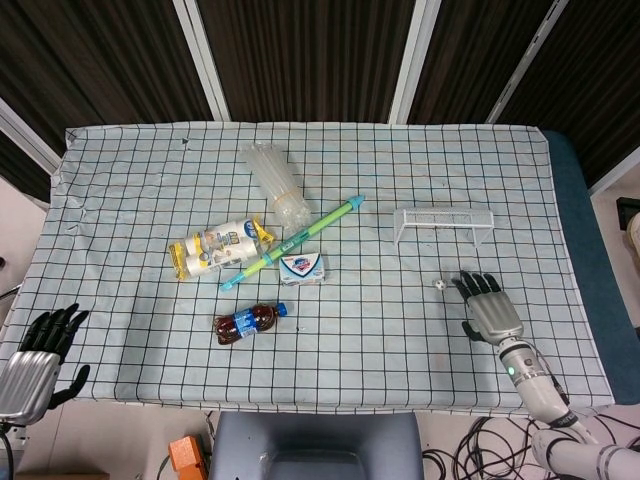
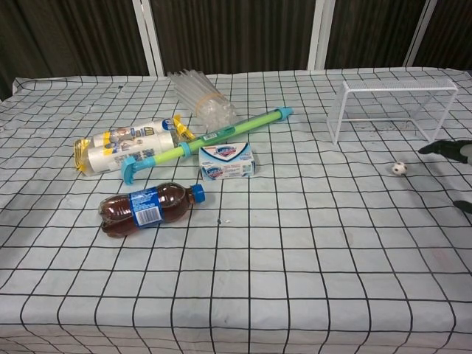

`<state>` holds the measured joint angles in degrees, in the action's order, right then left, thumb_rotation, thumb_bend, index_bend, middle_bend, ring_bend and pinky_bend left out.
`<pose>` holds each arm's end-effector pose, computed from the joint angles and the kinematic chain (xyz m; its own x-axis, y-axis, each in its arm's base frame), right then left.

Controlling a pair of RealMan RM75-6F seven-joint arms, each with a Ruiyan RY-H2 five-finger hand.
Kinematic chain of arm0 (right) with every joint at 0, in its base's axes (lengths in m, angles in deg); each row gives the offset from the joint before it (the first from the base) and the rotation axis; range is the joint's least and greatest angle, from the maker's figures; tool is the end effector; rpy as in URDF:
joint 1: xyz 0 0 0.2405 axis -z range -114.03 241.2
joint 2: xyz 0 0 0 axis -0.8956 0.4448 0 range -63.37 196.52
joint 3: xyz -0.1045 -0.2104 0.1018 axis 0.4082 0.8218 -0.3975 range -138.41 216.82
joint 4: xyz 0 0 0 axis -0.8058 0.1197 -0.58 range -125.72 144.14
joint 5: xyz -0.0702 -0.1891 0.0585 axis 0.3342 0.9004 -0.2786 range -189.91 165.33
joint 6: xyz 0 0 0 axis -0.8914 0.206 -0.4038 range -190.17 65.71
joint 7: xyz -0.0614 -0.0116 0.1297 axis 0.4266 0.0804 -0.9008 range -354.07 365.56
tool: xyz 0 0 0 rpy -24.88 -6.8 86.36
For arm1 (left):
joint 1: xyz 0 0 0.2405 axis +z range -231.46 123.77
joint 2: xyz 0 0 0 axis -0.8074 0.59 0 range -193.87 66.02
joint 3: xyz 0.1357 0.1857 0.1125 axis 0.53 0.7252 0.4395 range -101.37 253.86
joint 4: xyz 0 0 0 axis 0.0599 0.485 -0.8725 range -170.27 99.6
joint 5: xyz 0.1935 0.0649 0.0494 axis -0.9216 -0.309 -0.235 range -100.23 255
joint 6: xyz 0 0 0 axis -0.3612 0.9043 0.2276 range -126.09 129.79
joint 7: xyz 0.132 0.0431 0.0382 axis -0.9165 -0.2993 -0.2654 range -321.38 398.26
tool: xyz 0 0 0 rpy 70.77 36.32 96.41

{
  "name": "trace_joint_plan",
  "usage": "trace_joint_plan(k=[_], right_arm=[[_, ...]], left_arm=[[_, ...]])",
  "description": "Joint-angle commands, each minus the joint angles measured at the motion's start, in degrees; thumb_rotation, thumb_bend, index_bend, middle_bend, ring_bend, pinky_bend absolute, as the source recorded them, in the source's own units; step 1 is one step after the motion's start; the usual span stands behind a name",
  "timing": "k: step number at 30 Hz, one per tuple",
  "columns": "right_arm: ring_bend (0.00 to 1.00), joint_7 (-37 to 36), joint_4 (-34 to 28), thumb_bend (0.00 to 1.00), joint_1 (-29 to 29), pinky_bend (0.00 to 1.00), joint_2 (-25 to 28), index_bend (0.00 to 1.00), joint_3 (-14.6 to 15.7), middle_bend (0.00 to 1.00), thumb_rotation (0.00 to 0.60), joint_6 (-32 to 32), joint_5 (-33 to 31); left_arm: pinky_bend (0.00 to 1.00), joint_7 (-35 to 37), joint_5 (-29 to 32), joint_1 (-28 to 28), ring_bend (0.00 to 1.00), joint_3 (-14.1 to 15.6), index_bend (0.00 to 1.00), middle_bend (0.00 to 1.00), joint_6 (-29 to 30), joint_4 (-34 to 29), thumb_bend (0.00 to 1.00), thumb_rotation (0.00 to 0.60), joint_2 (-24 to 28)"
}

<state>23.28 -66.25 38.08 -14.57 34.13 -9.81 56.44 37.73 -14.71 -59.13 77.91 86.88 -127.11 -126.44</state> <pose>-0.3117 -0.2933 0.0334 0.5883 -0.3681 0.7200 -0.8010 -0.1431 0.5813 -0.3068 0.1658 0.1524 0.4536 0.0735 0.8882 0.8882 -0.1194 -0.4437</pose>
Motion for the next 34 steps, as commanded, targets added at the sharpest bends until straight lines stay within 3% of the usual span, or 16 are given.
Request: trace_joint_plan(k=[1,5,12,19,26,34], right_arm=[[0.0,-3.1,1.2,0.52,0.8,0.0,-2.1,0.0,-3.2,0.0,0.6,7.6,1.7],[0.0,-9.8,4.0,0.52,2.6,0.0,-2.3,0.0,-3.8,0.0,0.6,16.3,7.7],[0.0,-14.2,1.8,0.52,5.1,0.0,1.2,0.0,-3.5,0.0,0.6,20.5,9.7],[0.0,-12.6,-2.7,0.52,8.8,0.0,5.2,0.0,-1.0,0.0,0.6,23.8,11.0],[0.0,-10.5,-10.4,0.49,15.0,0.0,10.3,0.0,2.6,0.0,0.6,31.1,14.0],[0.0,-8.5,-14.6,0.49,17.7,0.0,12.7,0.0,3.3,0.0,0.6,35.5,17.0]], left_arm=[[0.06,0.2,-0.4,0.1,0.0,0.1,0.01,0.0,0.4,0.0,0.4,0.6,0.0],[0.05,0.4,-0.7,0.4,0.0,0.2,0.01,0.0,1.0,0.1,0.4,0.6,0.1],[0.05,-0.2,-0.8,0.4,0.0,0.3,0.01,0.0,0.9,0.0,0.4,0.6,-0.2],[0.05,-0.4,-0.5,0.4,0.0,0.0,0.01,0.0,0.9,0.0,0.4,0.6,-0.3],[0.05,-0.2,-1.1,0.5,0.0,0.0,0.01,0.0,1.6,0.1,0.4,0.6,-0.3],[0.05,-0.3,-0.9,0.6,0.0,-0.2,0.01,0.0,1.8,0.1,0.4,0.6,-0.4]])
